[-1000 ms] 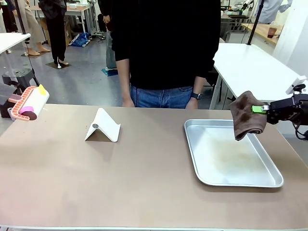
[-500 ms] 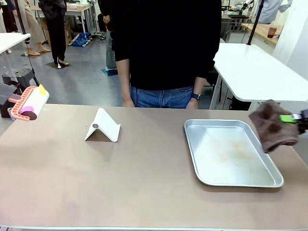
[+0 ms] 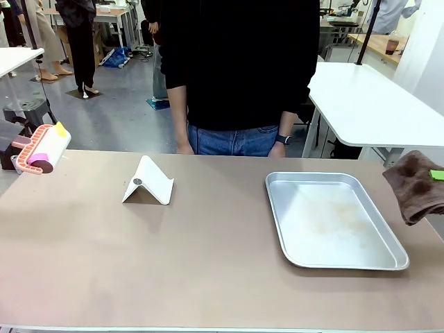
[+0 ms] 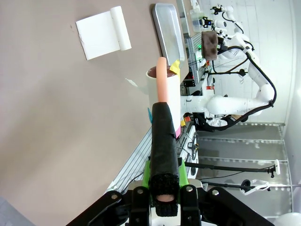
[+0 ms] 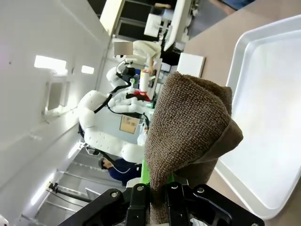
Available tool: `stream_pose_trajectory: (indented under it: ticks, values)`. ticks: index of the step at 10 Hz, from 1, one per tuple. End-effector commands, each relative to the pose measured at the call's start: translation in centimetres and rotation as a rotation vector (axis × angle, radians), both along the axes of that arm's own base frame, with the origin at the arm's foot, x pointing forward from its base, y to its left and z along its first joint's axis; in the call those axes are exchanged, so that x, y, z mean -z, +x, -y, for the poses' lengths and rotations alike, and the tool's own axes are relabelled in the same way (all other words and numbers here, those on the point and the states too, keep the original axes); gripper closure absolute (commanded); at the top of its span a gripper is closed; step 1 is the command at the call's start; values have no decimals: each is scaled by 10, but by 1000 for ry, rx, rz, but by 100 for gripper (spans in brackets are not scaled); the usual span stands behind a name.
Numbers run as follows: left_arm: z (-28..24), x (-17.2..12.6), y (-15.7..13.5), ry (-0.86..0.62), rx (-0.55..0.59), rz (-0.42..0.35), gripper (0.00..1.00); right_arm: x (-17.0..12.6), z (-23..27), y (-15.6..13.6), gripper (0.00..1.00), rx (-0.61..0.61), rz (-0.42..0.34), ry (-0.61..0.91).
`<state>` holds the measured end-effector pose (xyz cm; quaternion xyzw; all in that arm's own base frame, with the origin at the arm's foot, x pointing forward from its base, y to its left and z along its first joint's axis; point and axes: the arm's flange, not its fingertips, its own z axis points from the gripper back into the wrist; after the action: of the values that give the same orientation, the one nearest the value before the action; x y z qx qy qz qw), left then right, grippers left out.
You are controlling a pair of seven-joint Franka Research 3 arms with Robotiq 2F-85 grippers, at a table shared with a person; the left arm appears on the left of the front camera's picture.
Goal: Clean the surface of the table.
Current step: Clean the area not pointed to by the person, then return the Lint Roller and towel to their original positions.
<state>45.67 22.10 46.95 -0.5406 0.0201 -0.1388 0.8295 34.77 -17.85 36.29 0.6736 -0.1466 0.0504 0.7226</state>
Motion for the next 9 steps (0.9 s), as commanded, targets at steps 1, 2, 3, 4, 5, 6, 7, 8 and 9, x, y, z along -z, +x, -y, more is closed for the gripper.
stream_pose_trajectory:
  ticks: [1, 2, 3, 4, 5, 6, 7, 8, 9]
  values:
    - [0, -4, -3, -12, 7, 1, 77, -5, -4, -2, 88, -15, 20, 13]
    - [0, -4, -3, -12, 7, 1, 77, -5, -4, -2, 88, -15, 20, 13]
    - [0, -4, -3, -12, 7, 1, 77, -5, -4, -2, 88, -15, 20, 13]
    - [0, -4, -3, -12, 7, 1, 77, -5, -4, -2, 88, -15, 20, 13]
    - [0, -4, -3, -12, 7, 1, 77, -5, -4, -2, 88, -15, 20, 13]
    - [0, -4, -3, -12, 7, 1, 77, -5, -4, -2, 88, -15, 20, 13]
    - [0, -4, -3, -12, 7, 1, 77, -5, -4, -2, 88, -15, 20, 13]
    - [0, -4, -3, -12, 7, 1, 77, -5, -4, -2, 88, -15, 20, 13]
    - [0, -4, -3, -12, 7, 1, 77, -5, -4, -2, 88, -15, 20, 13]
